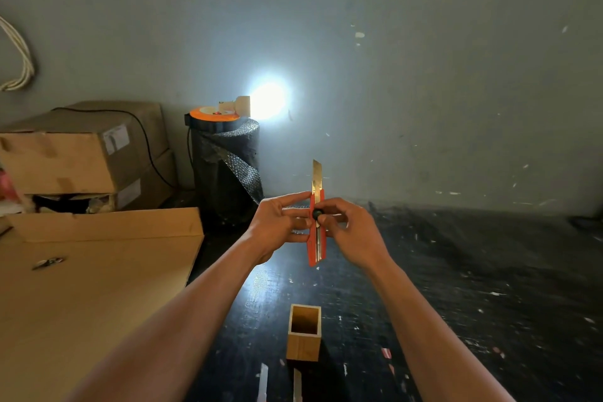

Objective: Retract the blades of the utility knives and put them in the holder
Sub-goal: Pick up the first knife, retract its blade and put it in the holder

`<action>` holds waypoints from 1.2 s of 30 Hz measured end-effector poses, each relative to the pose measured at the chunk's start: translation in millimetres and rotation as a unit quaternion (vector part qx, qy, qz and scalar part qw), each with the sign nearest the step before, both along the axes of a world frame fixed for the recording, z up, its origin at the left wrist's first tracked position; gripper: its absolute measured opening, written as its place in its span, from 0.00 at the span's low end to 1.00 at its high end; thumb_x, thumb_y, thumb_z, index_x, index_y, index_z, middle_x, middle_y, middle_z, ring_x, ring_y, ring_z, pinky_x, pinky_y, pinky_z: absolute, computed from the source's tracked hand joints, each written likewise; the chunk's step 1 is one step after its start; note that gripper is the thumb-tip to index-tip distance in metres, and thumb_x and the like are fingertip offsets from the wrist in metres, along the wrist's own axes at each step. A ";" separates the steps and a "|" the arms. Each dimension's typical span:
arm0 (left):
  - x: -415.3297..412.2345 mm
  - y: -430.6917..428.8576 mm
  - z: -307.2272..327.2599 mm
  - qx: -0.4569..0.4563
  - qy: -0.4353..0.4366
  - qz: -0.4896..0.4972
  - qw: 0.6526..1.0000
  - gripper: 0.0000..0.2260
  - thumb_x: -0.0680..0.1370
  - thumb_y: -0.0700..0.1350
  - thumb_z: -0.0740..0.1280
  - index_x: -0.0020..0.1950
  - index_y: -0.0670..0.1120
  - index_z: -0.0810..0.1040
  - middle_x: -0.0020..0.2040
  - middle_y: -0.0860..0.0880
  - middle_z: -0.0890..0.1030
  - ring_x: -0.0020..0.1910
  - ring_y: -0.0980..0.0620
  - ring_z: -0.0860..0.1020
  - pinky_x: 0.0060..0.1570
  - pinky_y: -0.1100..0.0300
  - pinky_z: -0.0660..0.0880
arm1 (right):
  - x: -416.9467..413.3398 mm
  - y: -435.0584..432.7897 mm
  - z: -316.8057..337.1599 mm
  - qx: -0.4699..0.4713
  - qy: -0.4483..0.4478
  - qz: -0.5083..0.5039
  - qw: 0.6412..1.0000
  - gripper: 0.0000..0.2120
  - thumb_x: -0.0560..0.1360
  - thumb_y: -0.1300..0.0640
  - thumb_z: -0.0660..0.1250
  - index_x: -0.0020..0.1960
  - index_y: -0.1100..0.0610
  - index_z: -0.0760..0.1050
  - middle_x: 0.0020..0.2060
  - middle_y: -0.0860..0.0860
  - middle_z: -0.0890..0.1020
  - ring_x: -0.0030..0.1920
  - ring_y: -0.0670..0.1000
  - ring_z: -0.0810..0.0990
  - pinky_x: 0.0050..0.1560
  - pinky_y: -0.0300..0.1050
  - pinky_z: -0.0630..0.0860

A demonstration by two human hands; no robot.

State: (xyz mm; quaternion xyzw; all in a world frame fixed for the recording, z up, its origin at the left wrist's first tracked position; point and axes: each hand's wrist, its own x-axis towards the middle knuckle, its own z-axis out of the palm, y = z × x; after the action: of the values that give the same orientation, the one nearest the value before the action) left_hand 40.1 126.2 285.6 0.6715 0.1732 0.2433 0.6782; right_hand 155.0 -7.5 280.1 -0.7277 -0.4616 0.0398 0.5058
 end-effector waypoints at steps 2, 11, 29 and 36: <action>0.7 0.8 0.0 -0.002 -0.001 0.001 1.000 0.25 0.76 0.24 0.68 0.69 0.44 0.79 0.52 0.38 0.87 0.50 0.37 0.87 0.50 0.42 0.84 | 1.2 -0.8 1.0 -0.006 -0.001 0.004 1.000 0.08 0.81 0.57 0.67 0.57 0.47 0.81 0.49 0.40 0.82 0.45 0.39 0.81 0.39 0.26 0.75; 1.7 4.2 0.7 -0.017 0.001 -0.003 1.000 0.24 0.76 0.24 0.67 0.67 0.45 0.81 0.52 0.41 0.88 0.48 0.40 0.88 0.49 0.43 0.85 | -3.1 -7.9 -5.7 -0.029 0.020 0.030 0.999 0.08 0.79 0.57 0.70 0.53 0.44 0.80 0.48 0.39 0.83 0.47 0.42 0.84 0.45 0.31 0.78; 7.0 1.2 3.2 -0.010 0.012 0.044 0.999 0.25 0.75 0.24 0.68 0.70 0.42 0.78 0.50 0.40 0.88 0.41 0.43 0.88 0.42 0.51 0.86 | -17.9 -10.5 -28.8 -0.039 0.034 0.013 0.999 0.08 0.80 0.56 0.69 0.53 0.42 0.77 0.47 0.36 0.80 0.47 0.41 0.81 0.49 0.31 0.76; 3.4 -6.2 8.4 -0.020 -0.008 0.044 0.999 0.24 0.75 0.24 0.69 0.68 0.40 0.79 0.50 0.40 0.87 0.38 0.46 0.88 0.38 0.54 0.86 | -22.6 -11.9 -30.3 -0.028 0.048 0.005 0.998 0.13 0.78 0.52 0.71 0.55 0.37 0.72 0.47 0.29 0.77 0.45 0.38 0.81 0.47 0.34 0.77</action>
State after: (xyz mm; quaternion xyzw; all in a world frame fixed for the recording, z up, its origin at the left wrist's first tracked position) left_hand 43.4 120.0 294.0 0.6475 0.2022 0.2744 0.6816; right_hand 132.4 -19.4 249.9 -0.7364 -0.4394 0.0906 0.5064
